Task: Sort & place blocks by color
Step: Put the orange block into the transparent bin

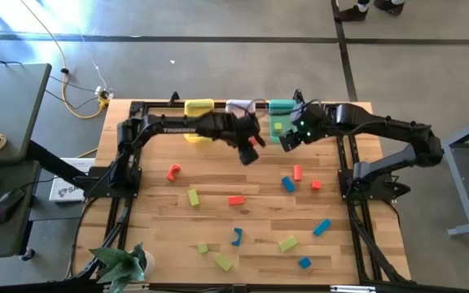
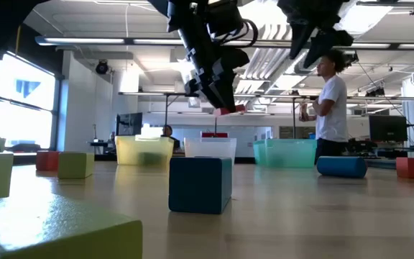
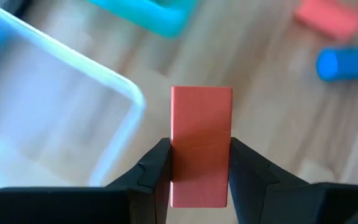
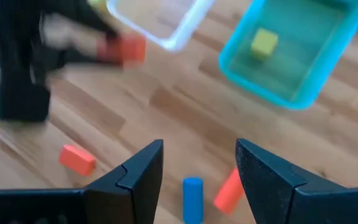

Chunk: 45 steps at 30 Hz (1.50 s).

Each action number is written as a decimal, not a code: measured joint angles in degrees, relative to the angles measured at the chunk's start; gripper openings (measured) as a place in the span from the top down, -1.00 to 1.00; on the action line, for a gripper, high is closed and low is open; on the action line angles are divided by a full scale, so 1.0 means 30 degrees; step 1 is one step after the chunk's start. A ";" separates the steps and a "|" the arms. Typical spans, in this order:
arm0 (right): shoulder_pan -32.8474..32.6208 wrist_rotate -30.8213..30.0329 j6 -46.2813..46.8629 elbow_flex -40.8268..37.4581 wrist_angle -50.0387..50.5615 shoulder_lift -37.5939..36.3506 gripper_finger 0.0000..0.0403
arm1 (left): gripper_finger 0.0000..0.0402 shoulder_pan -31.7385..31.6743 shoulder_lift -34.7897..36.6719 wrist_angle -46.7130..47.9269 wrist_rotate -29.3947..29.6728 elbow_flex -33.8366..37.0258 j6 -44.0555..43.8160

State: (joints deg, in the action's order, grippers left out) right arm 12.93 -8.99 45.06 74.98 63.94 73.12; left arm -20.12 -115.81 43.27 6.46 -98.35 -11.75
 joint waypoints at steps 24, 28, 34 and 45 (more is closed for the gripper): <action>-0.7161 0.5108 0.9990 -0.5812 0.0432 0.0029 0.07 | 0.47 -0.4561 -0.0007 -0.0425 -0.0655 -0.0238 0.0998; -0.9069 0.6537 1.2210 -0.6621 0.0132 0.0029 0.07 | 0.47 -0.4576 -0.0022 -0.0459 -0.0641 -0.0238 0.1003; -1.1802 0.7605 1.5227 -0.7167 -0.0304 0.0029 0.07 | 0.47 -0.4576 -0.0029 -0.0527 -0.0634 -0.0245 0.1005; -1.5125 0.7563 1.1368 -0.7956 -0.1061 0.0036 0.07 | 0.28 -0.4530 -0.0029 -0.0542 -0.0570 -0.0245 0.1634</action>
State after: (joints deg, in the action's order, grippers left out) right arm -32.44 13.70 79.17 51.11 60.76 73.23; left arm -33.71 -115.90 41.65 4.75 -99.09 -6.85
